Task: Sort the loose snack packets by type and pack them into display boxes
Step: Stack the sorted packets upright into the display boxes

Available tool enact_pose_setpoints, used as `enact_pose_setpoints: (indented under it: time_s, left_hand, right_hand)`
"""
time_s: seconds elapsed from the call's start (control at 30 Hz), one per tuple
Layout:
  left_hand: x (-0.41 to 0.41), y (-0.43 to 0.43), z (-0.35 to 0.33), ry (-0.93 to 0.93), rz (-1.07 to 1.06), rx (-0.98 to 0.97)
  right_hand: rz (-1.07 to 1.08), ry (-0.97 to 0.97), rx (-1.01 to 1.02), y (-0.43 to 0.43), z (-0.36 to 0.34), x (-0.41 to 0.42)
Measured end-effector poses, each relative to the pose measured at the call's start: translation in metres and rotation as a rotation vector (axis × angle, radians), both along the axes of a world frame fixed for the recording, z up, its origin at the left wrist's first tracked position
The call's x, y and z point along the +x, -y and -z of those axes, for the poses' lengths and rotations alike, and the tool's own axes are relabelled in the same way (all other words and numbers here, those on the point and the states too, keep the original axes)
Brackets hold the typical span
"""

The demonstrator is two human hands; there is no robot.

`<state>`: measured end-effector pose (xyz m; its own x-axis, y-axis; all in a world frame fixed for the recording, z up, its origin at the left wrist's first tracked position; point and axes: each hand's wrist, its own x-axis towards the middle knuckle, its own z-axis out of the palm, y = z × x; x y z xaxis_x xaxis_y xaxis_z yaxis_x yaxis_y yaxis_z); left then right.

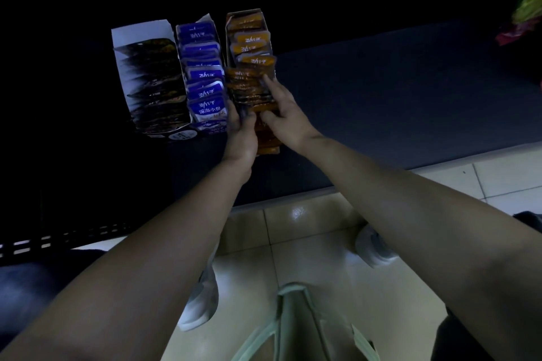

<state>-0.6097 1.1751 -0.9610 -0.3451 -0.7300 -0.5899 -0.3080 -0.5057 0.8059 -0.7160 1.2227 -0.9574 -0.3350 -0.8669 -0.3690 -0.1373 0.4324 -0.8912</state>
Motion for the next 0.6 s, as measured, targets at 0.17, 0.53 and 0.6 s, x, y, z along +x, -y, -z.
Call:
enact_pose_setpoints:
  time_s: [0.17,0.53,0.6]
  left_hand:
    - [0.004,-0.003,-0.004,0.001,-0.063,0.088]
    - [0.013,-0.003,-0.013,0.178,0.163,-0.165]
    - [0.014,-0.002,-0.015,0.295,0.173,-0.352]
  right_hand:
    - [-0.033,-0.025,0.049,-0.010,0.003,0.000]
    - [-0.105,-0.039,0.081,-0.014,-0.004,-0.004]
    - [-0.082,-0.053,0.071,-0.013,-0.004,-0.007]
